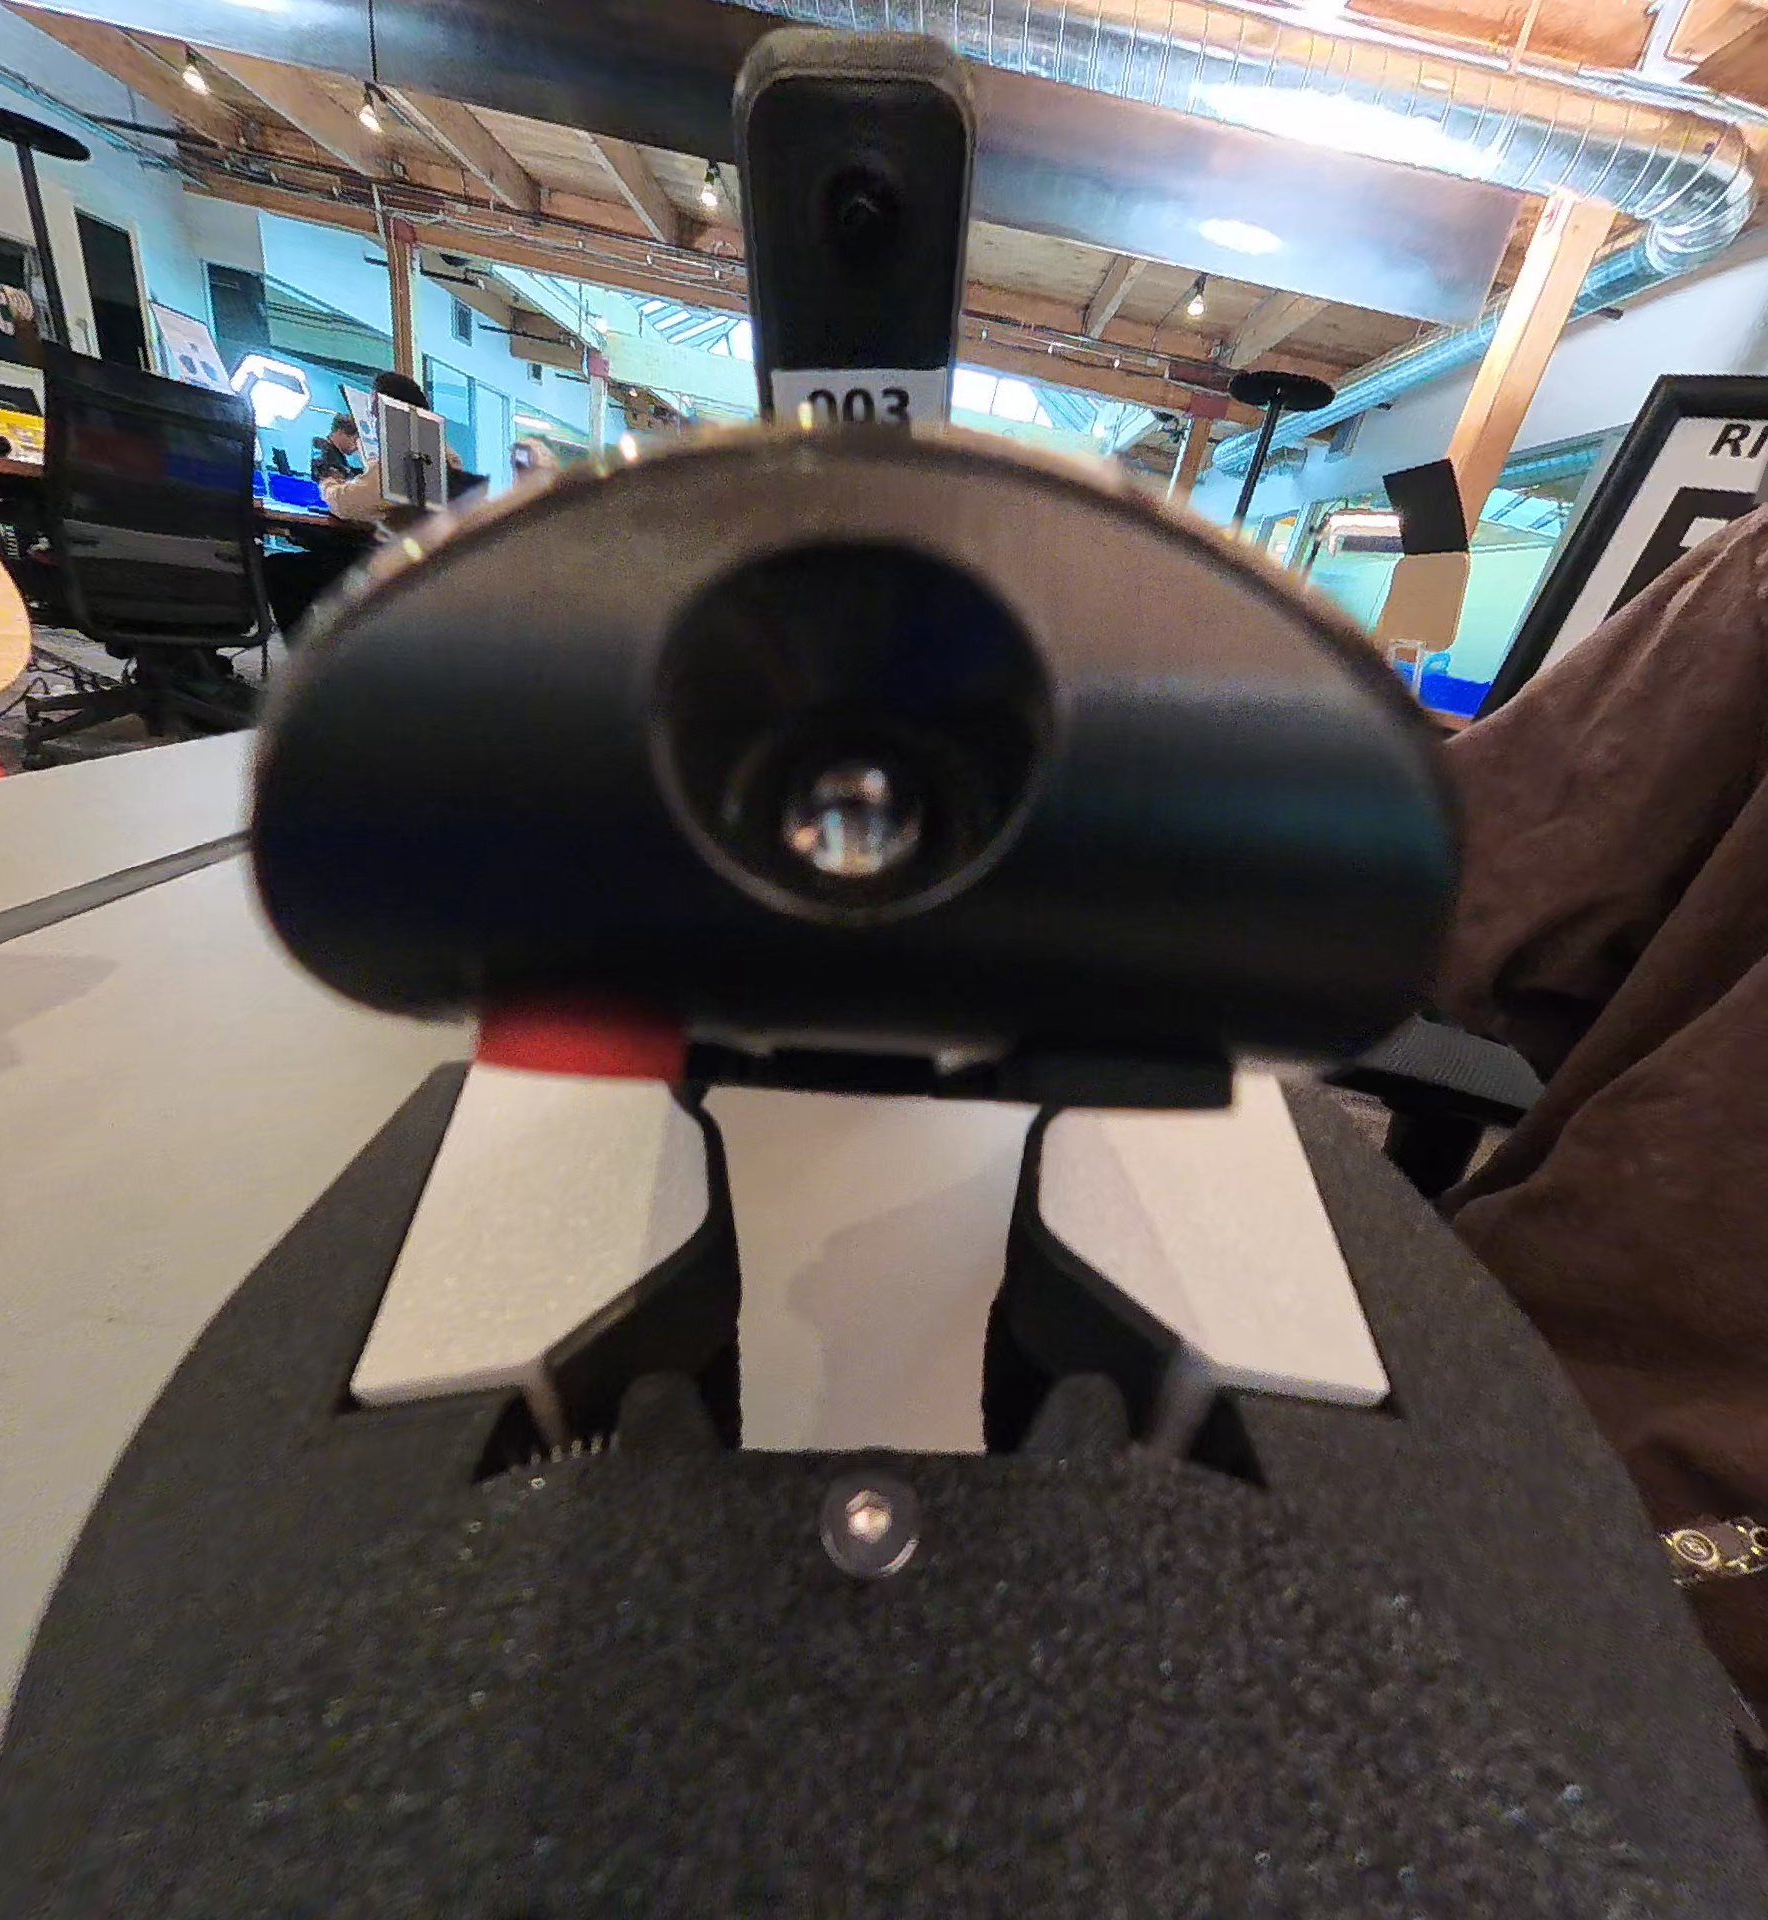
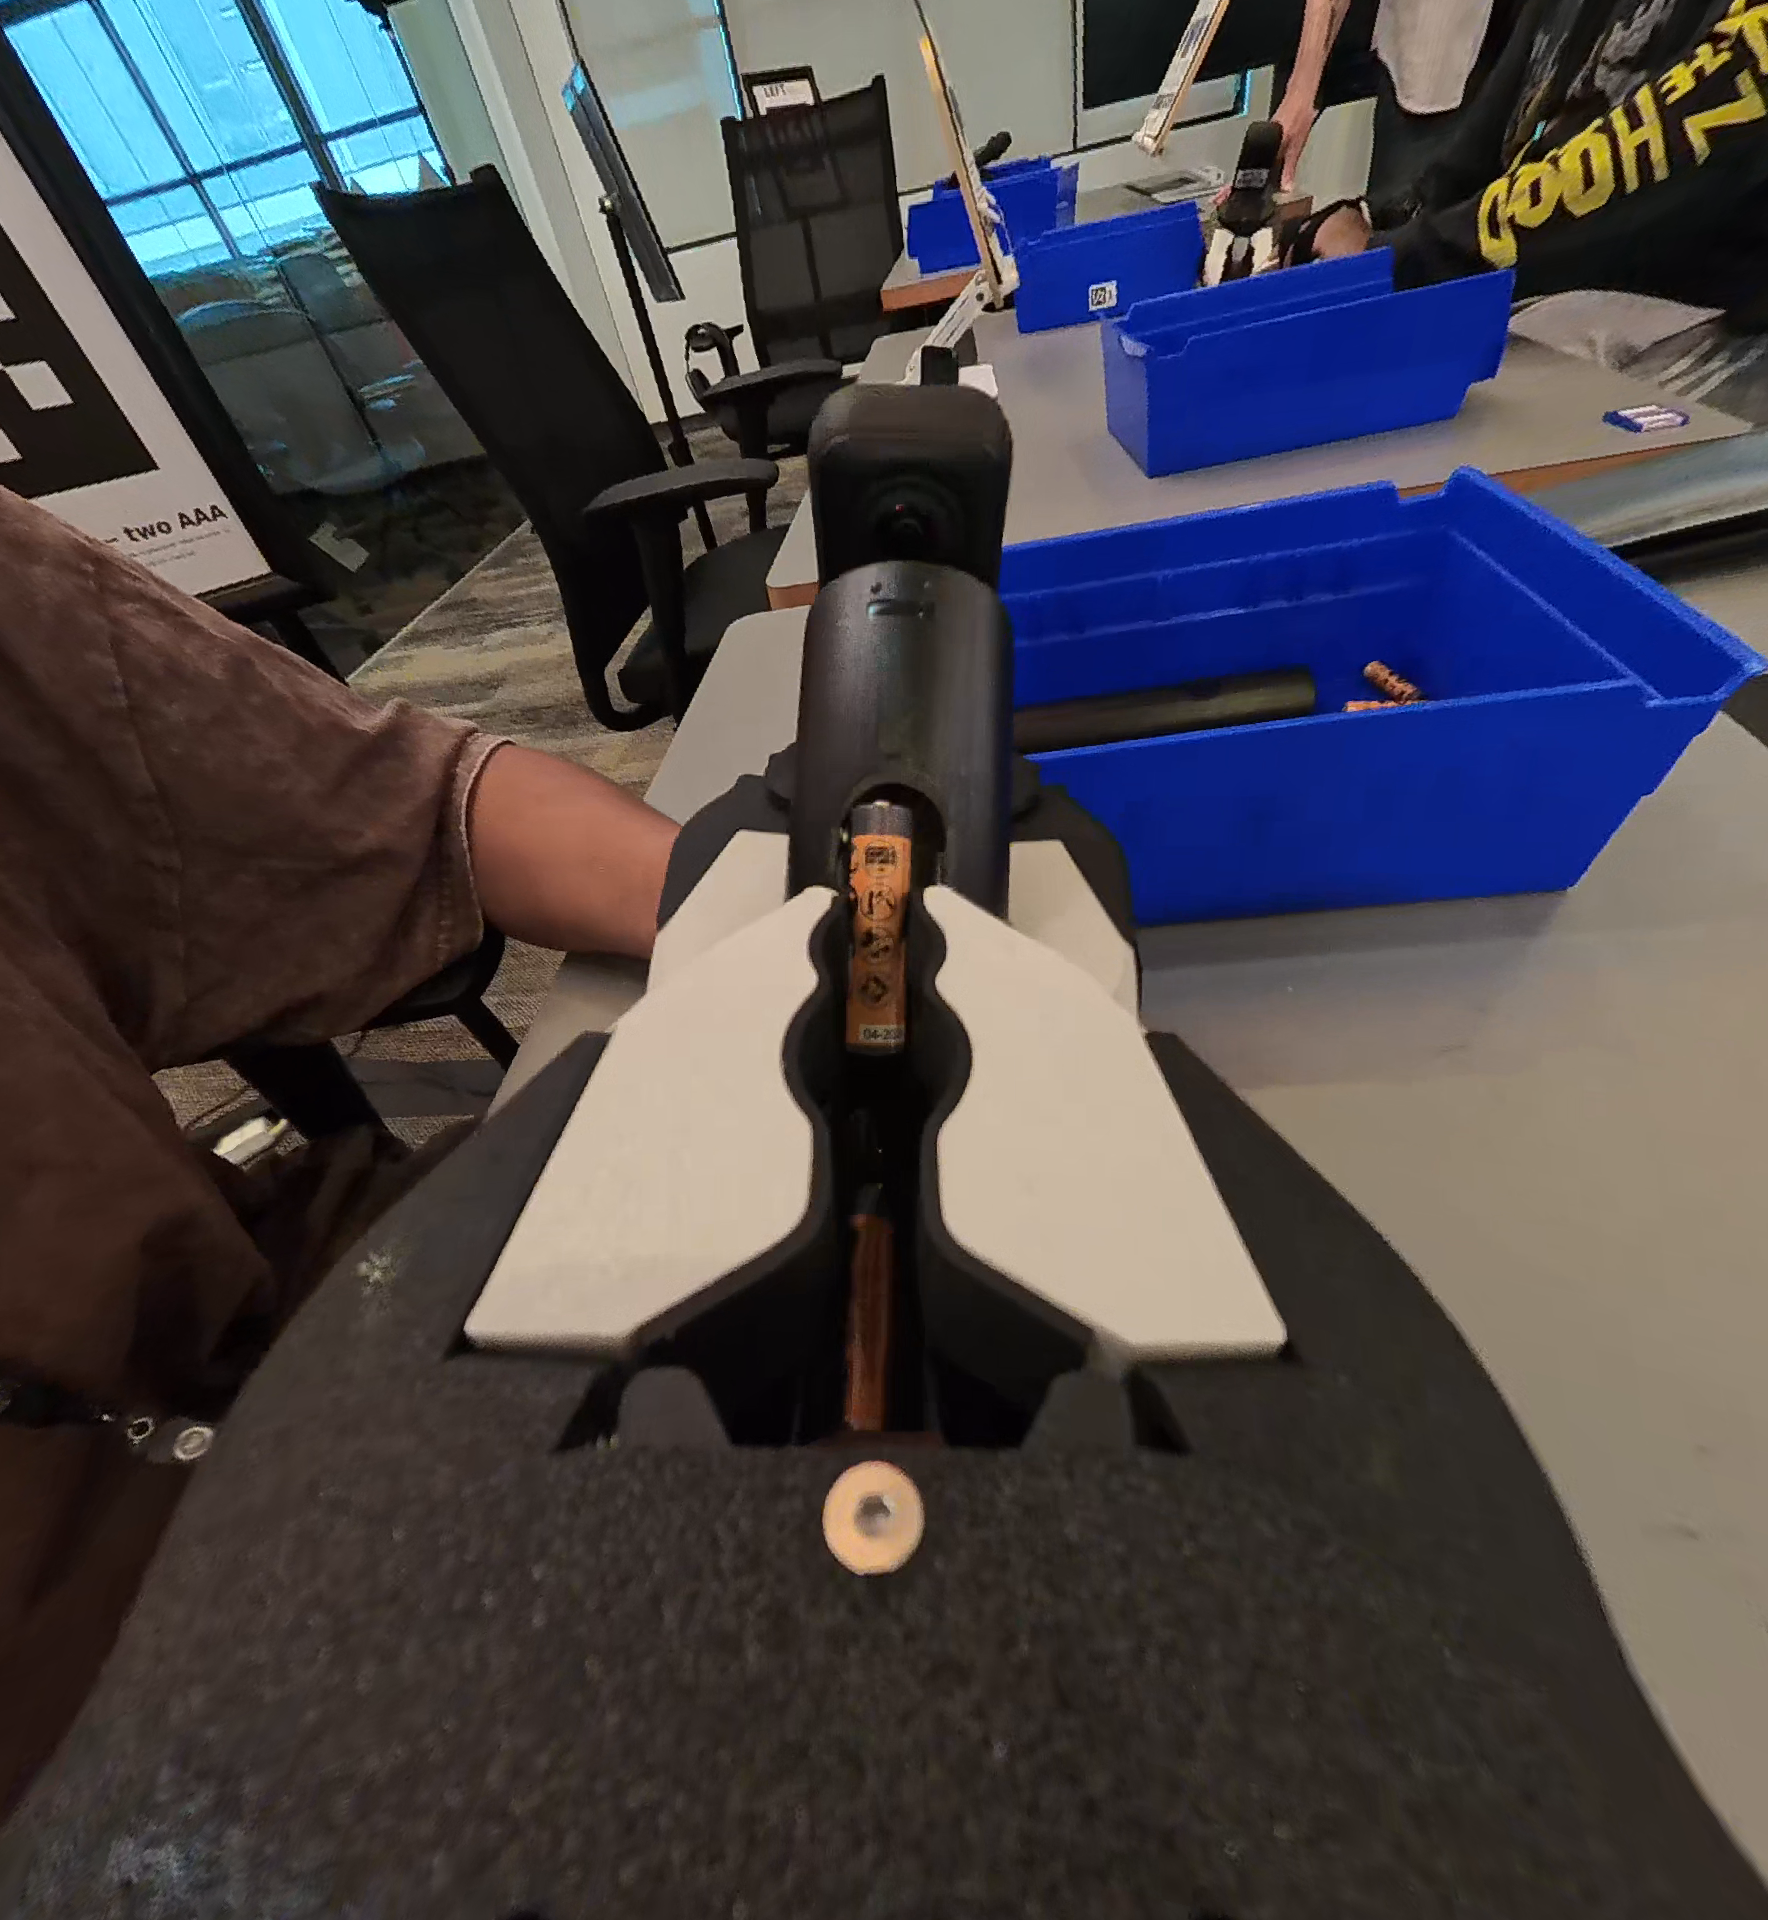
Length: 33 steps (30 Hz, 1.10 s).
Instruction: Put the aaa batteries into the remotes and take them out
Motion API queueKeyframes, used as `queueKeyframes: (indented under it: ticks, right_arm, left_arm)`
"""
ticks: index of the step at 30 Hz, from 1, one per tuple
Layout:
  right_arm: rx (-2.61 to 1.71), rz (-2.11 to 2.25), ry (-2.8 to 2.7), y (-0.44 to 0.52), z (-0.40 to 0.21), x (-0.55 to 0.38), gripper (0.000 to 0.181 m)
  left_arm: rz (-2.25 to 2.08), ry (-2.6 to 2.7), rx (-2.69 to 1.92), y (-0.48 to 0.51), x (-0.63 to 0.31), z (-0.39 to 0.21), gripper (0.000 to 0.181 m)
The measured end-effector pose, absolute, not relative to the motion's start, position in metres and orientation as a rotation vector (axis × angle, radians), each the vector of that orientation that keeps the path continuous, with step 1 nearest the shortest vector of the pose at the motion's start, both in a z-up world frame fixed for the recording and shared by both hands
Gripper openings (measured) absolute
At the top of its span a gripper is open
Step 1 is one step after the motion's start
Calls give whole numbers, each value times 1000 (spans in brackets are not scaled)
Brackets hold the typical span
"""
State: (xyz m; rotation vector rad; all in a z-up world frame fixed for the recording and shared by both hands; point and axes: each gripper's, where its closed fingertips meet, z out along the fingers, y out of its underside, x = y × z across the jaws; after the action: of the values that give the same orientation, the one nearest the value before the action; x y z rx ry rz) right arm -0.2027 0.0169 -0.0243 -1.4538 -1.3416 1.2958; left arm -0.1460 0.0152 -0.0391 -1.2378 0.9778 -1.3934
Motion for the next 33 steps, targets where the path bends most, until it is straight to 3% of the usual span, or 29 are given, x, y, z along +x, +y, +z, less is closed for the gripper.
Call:
queueKeyframes:
  ticks: [7, 9, 27, 31, 33]
  right_arm:
    - [-1503, 1308, -1349, 21, -23, -203, 20]
    - [-1507, 1305, -1381, 19, -24, -202, 10]
    - [-1571, 1238, -1451, 19, -23, -193, 0]
    - [-1619, 1414, -1382, 21, -18, -188, 22]
    - [-1691, 1574, -1343, 22, -27, -180, 23]
  left_arm:
    - [-1397, 975, -1239, 16, -147, -39, 60]
    - [-1397, 976, -1239, 15, -146, -39, 60]
    - [-1371, 1003, -1240, 14, -146, -39, 60]
    - [-1349, 1023, -1227, 11, -145, -40, 60]
    - [-1326, 1052, -1234, 9, -143, -42, 60]
